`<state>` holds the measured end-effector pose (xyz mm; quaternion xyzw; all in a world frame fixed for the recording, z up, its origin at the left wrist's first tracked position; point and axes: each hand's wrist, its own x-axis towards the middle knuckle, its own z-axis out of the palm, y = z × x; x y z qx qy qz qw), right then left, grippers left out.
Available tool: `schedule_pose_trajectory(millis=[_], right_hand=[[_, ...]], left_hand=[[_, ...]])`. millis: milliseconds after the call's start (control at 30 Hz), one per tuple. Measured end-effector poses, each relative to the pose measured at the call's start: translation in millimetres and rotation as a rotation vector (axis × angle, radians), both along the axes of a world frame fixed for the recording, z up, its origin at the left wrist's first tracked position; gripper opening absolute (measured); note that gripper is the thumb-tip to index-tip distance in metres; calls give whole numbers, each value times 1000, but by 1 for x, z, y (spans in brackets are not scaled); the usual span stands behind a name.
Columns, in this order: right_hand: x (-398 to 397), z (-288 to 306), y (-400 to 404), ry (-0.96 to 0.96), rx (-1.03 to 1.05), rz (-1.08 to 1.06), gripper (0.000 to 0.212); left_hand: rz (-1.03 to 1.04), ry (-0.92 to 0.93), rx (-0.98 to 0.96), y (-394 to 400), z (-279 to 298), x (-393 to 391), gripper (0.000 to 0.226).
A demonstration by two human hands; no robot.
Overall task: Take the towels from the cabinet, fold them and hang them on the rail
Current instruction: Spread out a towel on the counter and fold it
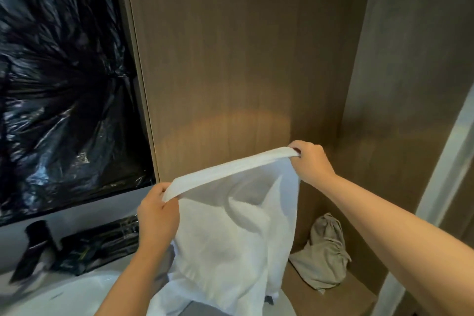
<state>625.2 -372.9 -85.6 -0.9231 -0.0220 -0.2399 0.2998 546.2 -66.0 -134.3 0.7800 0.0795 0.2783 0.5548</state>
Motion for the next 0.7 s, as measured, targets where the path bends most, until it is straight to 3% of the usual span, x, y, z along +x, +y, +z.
schedule_pose_trajectory(millis=[67, 167, 367, 467, 533, 700], right_hand=[[6, 5, 12, -6, 136, 29, 8], [9, 21, 30, -40, 301, 73, 21], [-9, 70, 64, -153, 450, 229, 28], [-24, 99, 77, -257, 282, 261, 21], [-34, 111, 82, -291, 105, 299, 18], [-50, 112, 87, -212, -175, 358, 13]], left_hand=[[-6, 19, -35, 5, 0, -3, 20], [-48, 48, -38, 7, 3, -4, 12], [-103, 46, -32, 2, 14, -6, 11], [-133, 23, -44, -6, 18, -10, 13], [-199, 7, -72, -13, 22, -14, 26], [-465, -54, -51, -35, 32, -22, 57]])
